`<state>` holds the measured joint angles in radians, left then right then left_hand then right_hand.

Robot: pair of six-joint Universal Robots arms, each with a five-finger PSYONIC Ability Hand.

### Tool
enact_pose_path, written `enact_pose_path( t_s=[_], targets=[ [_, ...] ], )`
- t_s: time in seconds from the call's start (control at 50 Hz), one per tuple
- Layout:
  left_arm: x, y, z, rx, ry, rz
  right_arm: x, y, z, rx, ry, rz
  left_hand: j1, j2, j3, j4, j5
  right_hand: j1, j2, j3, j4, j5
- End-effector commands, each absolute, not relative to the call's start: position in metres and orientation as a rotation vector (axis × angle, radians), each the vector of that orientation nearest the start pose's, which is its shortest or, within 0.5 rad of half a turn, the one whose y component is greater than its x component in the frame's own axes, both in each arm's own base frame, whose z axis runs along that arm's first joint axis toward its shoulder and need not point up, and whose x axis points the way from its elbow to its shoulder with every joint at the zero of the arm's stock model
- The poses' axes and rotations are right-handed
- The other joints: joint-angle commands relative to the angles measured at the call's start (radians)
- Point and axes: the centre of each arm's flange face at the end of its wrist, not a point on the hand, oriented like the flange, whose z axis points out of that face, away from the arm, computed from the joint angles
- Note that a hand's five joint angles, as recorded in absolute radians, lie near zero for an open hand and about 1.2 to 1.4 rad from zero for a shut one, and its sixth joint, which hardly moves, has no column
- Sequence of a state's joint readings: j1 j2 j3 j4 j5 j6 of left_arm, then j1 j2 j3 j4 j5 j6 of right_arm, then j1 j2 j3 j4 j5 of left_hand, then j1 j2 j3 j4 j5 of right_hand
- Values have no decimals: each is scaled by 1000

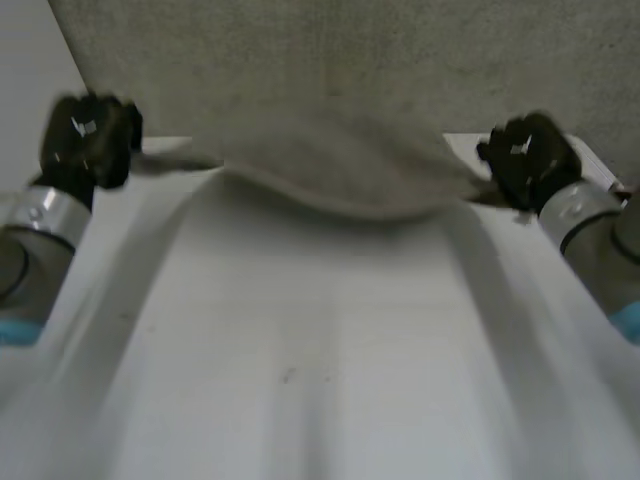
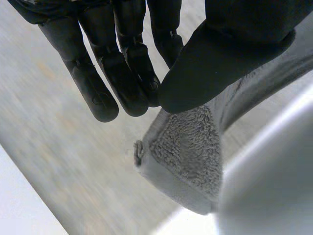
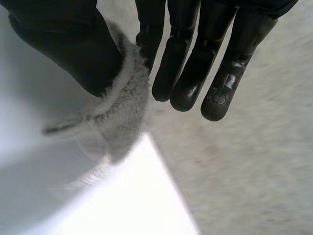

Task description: Fold the towel.

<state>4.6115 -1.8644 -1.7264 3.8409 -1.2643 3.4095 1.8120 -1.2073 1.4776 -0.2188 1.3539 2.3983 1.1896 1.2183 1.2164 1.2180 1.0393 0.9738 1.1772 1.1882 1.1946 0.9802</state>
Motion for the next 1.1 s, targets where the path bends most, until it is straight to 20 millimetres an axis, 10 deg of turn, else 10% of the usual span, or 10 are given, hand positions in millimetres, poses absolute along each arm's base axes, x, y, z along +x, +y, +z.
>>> enact_pose_path(
  t_s=[0.02,0.2,1.1],
  targets=[
    [-185,-321,167,882,2090,-2173,235,-298,170,-1570,2082,-1960,207,178,180,178,182,422,219,208,202,242],
    [-179,-286,138,1114,2271,-1775,228,-278,157,-1677,2155,-1752,207,178,180,178,182,422,219,208,202,242],
    [-176,-291,121,1167,2361,-1728,208,-284,148,-1542,2286,-1668,-412,-441,-439,-441,-437,422,219,208,202,242]
  ],
)
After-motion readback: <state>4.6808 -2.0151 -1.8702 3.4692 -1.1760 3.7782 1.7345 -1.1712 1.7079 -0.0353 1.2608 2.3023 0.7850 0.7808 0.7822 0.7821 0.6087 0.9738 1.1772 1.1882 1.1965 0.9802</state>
